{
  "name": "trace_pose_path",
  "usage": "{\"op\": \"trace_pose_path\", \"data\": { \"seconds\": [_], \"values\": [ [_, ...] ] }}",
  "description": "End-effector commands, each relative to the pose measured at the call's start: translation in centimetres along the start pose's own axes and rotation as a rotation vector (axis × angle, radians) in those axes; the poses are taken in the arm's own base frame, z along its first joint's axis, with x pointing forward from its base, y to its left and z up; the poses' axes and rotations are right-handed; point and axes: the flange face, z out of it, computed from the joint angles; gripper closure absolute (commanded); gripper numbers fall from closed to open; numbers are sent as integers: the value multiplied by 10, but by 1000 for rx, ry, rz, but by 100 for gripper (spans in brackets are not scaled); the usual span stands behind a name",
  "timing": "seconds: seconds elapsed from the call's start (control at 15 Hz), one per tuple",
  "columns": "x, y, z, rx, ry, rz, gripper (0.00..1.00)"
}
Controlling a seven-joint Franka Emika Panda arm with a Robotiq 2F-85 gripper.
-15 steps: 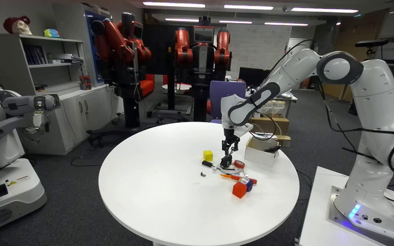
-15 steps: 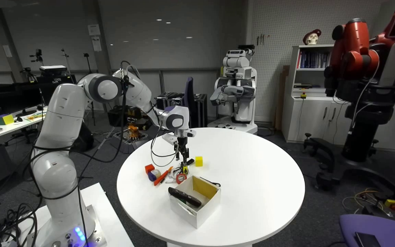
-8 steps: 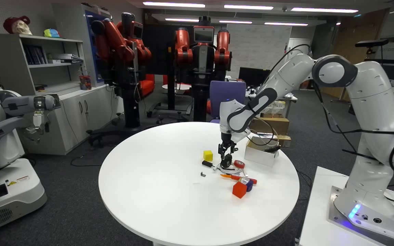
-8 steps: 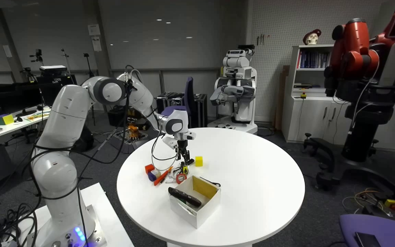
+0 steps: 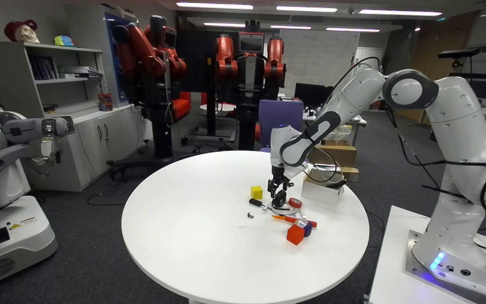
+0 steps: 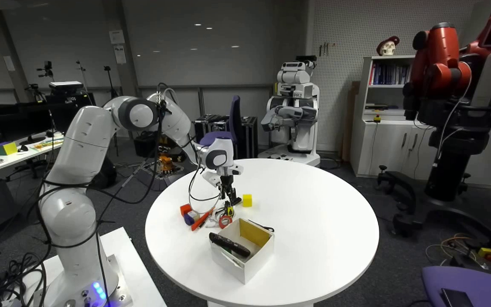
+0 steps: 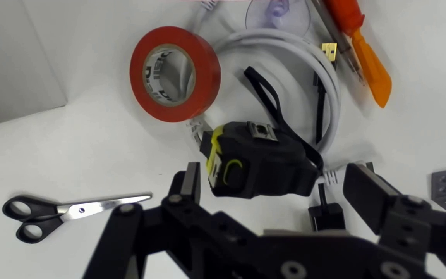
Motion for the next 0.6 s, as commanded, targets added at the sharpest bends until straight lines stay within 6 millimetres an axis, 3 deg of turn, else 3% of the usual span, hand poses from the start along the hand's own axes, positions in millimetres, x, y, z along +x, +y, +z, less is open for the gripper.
{"op": "trace_pose_path", "data": {
  "seconds": [0.0, 0.53],
  "values": [
    [-5, 2, -2, -14, 16, 3, 0],
    [-6, 7, 5, -25, -3, 11, 0]
  ]
}}
